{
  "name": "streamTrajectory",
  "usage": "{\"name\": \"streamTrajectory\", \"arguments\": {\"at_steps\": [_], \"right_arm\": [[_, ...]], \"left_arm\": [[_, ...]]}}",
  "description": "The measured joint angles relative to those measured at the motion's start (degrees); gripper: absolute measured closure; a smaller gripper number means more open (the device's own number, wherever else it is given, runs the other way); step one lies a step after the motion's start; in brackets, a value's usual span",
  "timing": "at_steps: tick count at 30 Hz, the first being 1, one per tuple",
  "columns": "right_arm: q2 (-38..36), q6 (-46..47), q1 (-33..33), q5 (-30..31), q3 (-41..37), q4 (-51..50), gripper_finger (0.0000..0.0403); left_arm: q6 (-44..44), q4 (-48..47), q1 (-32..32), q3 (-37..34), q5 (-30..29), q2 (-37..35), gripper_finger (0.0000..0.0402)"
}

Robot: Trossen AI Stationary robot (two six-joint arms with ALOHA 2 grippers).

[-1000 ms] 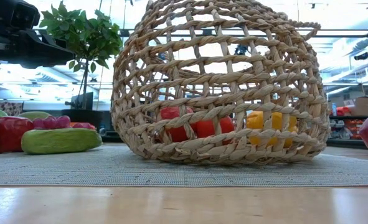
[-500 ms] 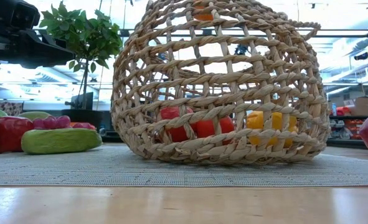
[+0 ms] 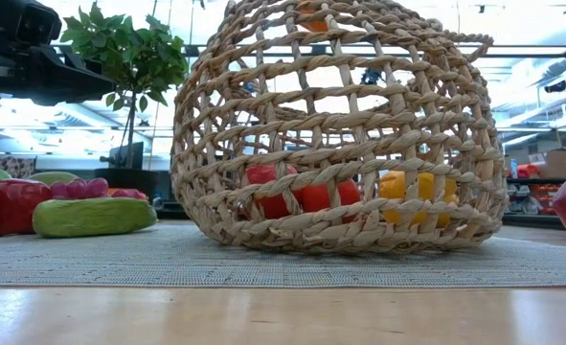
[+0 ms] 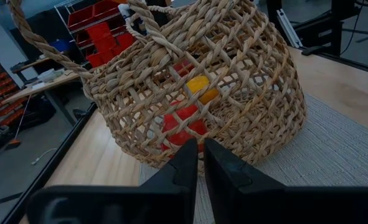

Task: Build produce basket
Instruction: Put the orange into the brown basket

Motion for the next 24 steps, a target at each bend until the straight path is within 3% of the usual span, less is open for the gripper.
{"name": "streamTrajectory", "arguments": {"at_steps": [14,24], "right_arm": [[0.0,-1.5,0.5,0.0,-0.1,0.1,0.0078],[0.0,-2.1,1.0,0.0,-5.8,2.4,0.0078]], "left_arm": [[0.0,0.0,0.0,0.0,0.0,0.0,0.0371],[0.0,0.0,0.0,0.0,0.0,0.0,0.0368]]}}
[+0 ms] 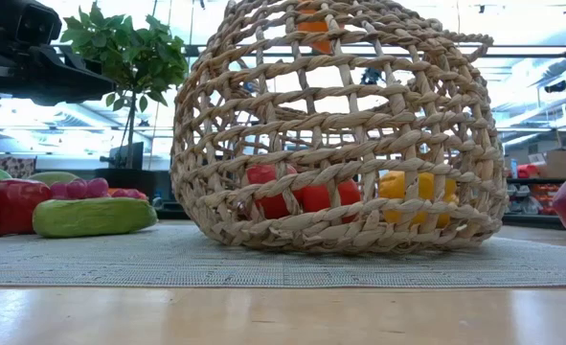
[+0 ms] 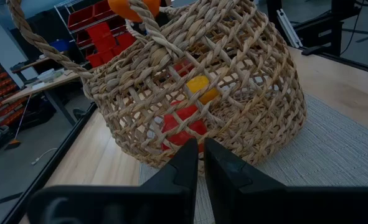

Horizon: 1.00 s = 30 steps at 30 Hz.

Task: Build produce basket
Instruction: Put the orange into the brown basket

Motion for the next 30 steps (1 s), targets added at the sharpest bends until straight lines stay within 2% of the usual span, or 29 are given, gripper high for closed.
{"name": "streamTrajectory", "arguments": {"at_steps": [3,9,12,16,21,27,30], "right_arm": [[0.0,0.0,0.0,-0.9,-3.1,3.2,0.0078],[0.0,-0.4,0.1,-7.8,-13.1,14.5,0.0078],[0.0,-0.4,0.0,-8.3,-19.0,20.7,0.0078],[0.0,-0.2,0.0,-7.1,-24.6,24.1,0.0078],[0.0,0.3,-0.2,-0.1,-26.6,23.4,0.0078],[0.0,-0.1,-0.1,-0.8,-25.9,23.5,0.0078],[0.0,-0.2,-0.3,-4.0,-25.9,24.7,0.0078]], "left_arm": [[0.0,0.0,0.0,0.0,0.0,0.0,0.0371],[0.0,0.0,0.0,0.0,0.0,0.0,0.0373],[0.0,0.0,0.0,0.0,0.0,0.0,0.037],[0.0,0.0,0.0,0.0,0.0,0.0,0.0366],[0.0,0.0,0.0,0.0,0.0,0.0,0.0367],[0.0,0.0,0.0,0.0,0.0,0.0,0.0372],[0.0,0.0,0.0,0.0,0.0,0.0,0.0369]]}}
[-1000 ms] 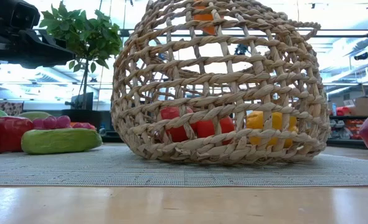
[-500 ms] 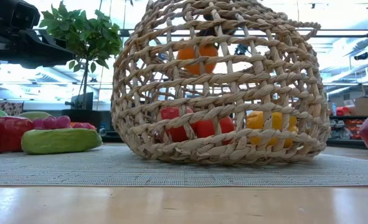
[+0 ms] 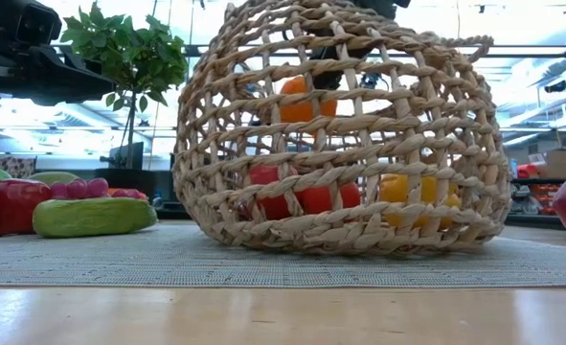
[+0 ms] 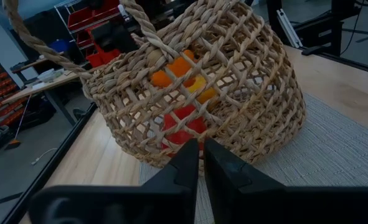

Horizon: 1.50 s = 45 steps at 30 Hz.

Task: Build produce basket
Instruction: Put the orange into the brown basket, then put the red pomegranate into the brown basket

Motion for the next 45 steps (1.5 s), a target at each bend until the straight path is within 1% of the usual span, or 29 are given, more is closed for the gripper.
{"name": "streamTrajectory", "arguments": {"at_steps": [3,6,8,10,14,16,21,29,34,38,40,43,45], "right_arm": [[0.0,0.2,-0.2,-3.6,0.0,0.3,0.0078],[0.0,0.6,-0.3,-5.5,0.0,0.3,0.0078],[0.0,1.8,-0.6,-8.0,0.0,0.3,0.0078],[0.0,3.4,-1.0,-11.5,0.0,0.3,0.0078],[0.0,8.0,-2.0,-21.4,0.0,-0.4,0.0078],[0.0,9.1,-2.2,-23.2,0.0,-0.5,0.0078],[0.0,12.4,-2.1,-21.5,0.0,-0.4,0.0066],[0.0,16.6,-2.2,-21.6,0.0,-0.7,0.0009],[-0.3,16.9,-2.2,-21.7,0.0,-2.9,0.0011],[-2.7,16.4,-3.2,-21.2,0.0,-4.1,0.0013],[-4.8,16.3,-3.5,-18.8,0.0,-4.5,0.0013],[-9.2,16.3,-3.5,-13.1,0.0,-4.8,0.0014],[-12.5,16.3,-3.0,-10.3,0.0,-4.8,0.0014]], "left_arm": [[0.0,0.0,0.0,0.0,0.0,0.0,0.0366],[0.0,0.0,0.0,0.0,0.0,0.0,0.0366],[0.0,0.0,0.0,0.0,0.0,0.0,0.0369],[0.0,0.0,0.0,0.0,0.0,0.0,0.0371],[0.0,0.0,0.0,0.0,0.0,0.0,0.0374],[0.0,0.0,0.0,0.0,0.0,0.0,0.0372],[0.0,0.0,0.0,0.0,0.0,0.0,0.0366],[0.0,0.0,0.0,0.0,0.0,0.0,0.037],[0.0,0.0,0.0,0.0,0.0,0.0,0.0374],[0.0,0.0,0.0,0.0,0.0,0.0,0.037],[0.0,0.0,0.0,0.0,0.0,0.0,0.0368],[0.0,0.0,0.0,0.0,0.0,0.0,0.0366],[0.0,0.0,0.0,0.0,0.0,0.0,0.0366]]}}
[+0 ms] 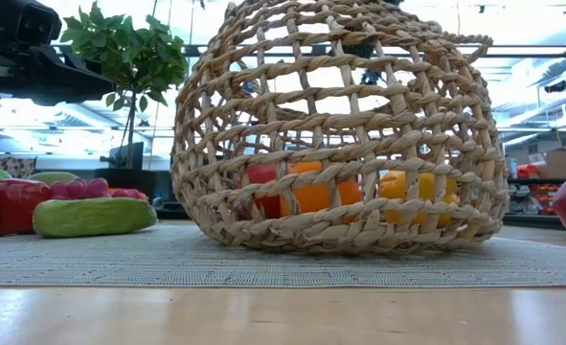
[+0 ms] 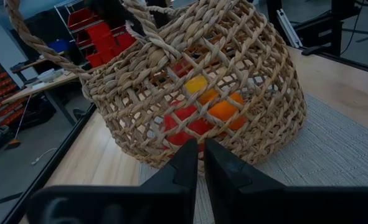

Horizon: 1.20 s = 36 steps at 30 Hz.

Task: Build produce basket
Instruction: Put the red pomegranate into the brown basket

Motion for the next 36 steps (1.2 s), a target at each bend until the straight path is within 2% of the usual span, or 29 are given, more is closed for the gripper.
{"name": "streamTrajectory", "arguments": {"at_steps": [5,10,14,19,23,30,36], "right_arm": [[-6.7,2.2,3.9,5.6,0.0,-1.3,0.0014],[-11.2,6.3,11.2,13.7,-1.0,-5.1,0.0014],[-15.1,11.9,18.5,16.7,-5.2,-4.7,0.0014],[-19.1,22.0,27.7,17.8,-13.5,-0.6,0.0014],[-21.0,29.8,33.0,21.3,-19.7,-0.6,0.0014],[-23.3,34.9,38.6,28.7,-27.5,-0.4,0.0014],[-25.6,39.4,39.3,29.1,-33.0,-1.9,0.0021]], "left_arm": [[0.0,0.0,0.0,0.0,0.0,0.0,0.037],[0.0,0.0,0.0,0.0,0.0,0.0,0.0374],[0.0,0.0,0.0,0.0,0.0,0.0,0.037],[0.0,0.0,0.0,0.0,0.0,0.0,0.0366],[0.0,0.0,0.0,0.0,0.0,0.0,0.0367],[0.0,0.0,0.0,0.0,0.0,0.0,0.0372],[0.0,0.0,0.0,0.0,0.0,0.0,0.0366]]}}
